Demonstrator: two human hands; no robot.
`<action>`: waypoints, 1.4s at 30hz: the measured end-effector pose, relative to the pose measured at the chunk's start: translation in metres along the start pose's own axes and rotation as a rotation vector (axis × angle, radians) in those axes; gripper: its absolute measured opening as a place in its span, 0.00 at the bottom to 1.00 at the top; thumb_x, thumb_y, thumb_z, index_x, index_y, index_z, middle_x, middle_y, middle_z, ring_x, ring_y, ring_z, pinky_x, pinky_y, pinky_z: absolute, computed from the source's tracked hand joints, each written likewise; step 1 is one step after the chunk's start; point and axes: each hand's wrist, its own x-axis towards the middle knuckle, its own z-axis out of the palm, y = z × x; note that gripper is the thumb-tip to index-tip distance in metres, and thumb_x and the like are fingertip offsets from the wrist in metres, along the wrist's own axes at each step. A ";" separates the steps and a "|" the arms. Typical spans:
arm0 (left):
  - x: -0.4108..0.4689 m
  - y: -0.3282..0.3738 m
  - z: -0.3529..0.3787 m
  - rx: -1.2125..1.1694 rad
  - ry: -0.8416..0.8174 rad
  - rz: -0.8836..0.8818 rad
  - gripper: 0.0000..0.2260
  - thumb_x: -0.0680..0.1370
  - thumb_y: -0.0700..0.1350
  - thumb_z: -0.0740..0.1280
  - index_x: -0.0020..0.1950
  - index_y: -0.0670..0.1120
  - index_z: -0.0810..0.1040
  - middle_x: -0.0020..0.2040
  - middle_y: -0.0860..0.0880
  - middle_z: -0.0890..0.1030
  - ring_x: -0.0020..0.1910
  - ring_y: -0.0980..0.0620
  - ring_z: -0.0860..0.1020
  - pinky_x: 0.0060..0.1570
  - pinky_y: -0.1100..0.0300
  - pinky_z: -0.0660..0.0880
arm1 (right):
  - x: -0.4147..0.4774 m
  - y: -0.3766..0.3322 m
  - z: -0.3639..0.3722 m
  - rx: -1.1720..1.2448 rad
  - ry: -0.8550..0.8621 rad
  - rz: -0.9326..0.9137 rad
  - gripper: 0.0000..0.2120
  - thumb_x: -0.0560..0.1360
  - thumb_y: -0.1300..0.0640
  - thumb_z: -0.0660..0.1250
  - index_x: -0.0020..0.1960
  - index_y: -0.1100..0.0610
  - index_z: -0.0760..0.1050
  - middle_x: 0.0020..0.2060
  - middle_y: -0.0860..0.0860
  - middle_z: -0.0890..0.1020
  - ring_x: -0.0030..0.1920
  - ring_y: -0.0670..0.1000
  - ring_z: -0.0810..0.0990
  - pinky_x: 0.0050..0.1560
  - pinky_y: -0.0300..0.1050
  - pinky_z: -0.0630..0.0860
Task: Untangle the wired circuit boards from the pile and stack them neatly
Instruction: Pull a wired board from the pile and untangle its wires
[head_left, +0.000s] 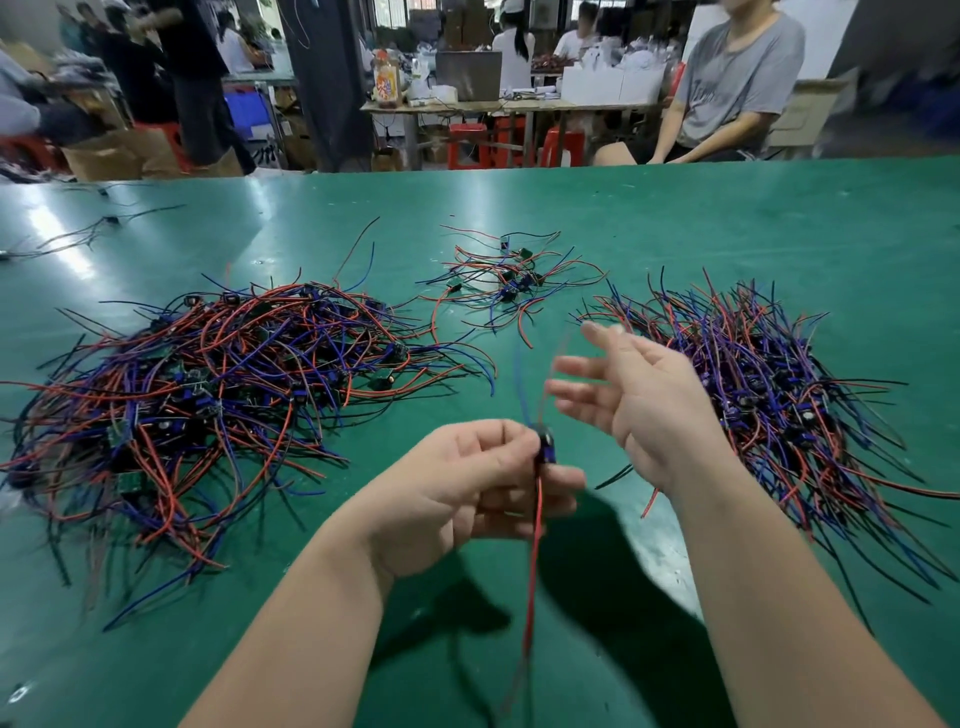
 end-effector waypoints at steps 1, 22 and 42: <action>0.001 0.002 0.000 -0.060 0.036 0.030 0.11 0.69 0.54 0.71 0.45 0.51 0.73 0.48 0.45 0.85 0.43 0.50 0.84 0.35 0.62 0.80 | -0.001 0.004 0.001 -0.103 -0.043 0.028 0.09 0.82 0.57 0.58 0.55 0.56 0.76 0.40 0.56 0.83 0.36 0.54 0.83 0.44 0.50 0.81; 0.018 -0.004 -0.008 -0.212 0.539 0.204 0.02 0.70 0.39 0.71 0.39 0.44 0.83 0.35 0.49 0.84 0.27 0.59 0.78 0.27 0.68 0.75 | -0.029 0.022 0.033 0.136 -0.164 -0.359 0.04 0.67 0.63 0.71 0.41 0.57 0.83 0.34 0.52 0.84 0.35 0.48 0.83 0.37 0.36 0.77; 0.013 0.000 0.001 0.008 0.459 0.167 0.14 0.65 0.54 0.72 0.43 0.45 0.81 0.34 0.49 0.82 0.27 0.53 0.79 0.27 0.63 0.77 | -0.018 0.005 0.015 0.077 -0.309 0.018 0.16 0.68 0.60 0.69 0.54 0.53 0.73 0.32 0.50 0.84 0.31 0.44 0.80 0.32 0.34 0.73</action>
